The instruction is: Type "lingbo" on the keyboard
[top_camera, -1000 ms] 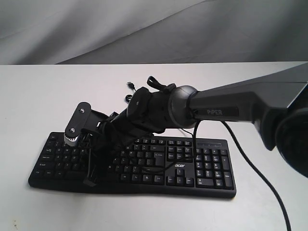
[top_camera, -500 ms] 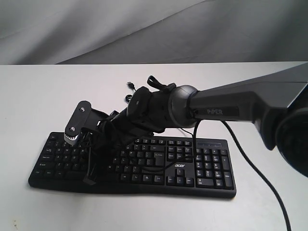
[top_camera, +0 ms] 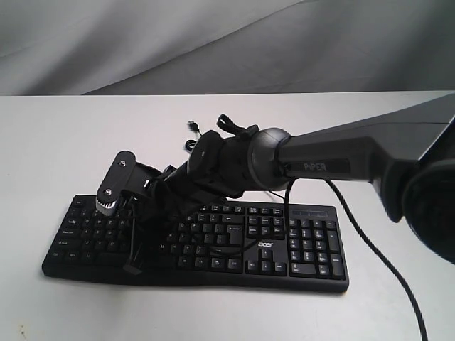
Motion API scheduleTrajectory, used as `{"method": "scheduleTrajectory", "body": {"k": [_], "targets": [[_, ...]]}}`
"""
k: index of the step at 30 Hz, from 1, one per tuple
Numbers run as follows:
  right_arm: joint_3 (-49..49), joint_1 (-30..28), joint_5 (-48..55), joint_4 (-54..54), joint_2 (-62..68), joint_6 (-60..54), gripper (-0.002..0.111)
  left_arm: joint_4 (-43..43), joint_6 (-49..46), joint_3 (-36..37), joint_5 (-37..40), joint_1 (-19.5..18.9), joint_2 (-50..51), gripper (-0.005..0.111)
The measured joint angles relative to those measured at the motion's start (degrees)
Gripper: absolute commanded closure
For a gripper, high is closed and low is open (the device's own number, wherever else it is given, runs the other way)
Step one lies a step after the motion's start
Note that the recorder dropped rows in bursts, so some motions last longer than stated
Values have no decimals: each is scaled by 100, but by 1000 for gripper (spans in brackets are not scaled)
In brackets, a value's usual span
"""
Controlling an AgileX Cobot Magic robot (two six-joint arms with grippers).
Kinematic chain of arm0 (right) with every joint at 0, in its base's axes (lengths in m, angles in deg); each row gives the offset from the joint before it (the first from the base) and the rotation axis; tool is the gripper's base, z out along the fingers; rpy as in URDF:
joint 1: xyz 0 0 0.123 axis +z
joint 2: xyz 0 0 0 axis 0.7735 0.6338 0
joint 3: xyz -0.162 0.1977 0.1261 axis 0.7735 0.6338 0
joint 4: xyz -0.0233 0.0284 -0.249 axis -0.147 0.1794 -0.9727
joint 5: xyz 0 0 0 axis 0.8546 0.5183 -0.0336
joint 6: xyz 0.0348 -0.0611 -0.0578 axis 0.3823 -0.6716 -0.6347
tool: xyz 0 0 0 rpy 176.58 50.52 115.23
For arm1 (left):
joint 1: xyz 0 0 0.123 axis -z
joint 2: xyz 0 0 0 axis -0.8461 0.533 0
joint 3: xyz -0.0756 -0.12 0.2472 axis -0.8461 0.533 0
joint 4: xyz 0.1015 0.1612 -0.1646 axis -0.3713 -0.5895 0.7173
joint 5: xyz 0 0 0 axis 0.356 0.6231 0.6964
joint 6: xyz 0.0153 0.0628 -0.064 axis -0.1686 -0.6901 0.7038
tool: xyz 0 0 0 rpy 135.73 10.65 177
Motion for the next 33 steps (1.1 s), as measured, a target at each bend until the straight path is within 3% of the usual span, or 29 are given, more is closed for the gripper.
{"method": "scheduleTrajectory", "body": {"k": [11,33], "targets": [[0,0,613,-433,-262,460,108,0,0,0,0,0,0,106],[0,0,576,-563,-86,481,108,0,0,0,0,0,0,106]]}}
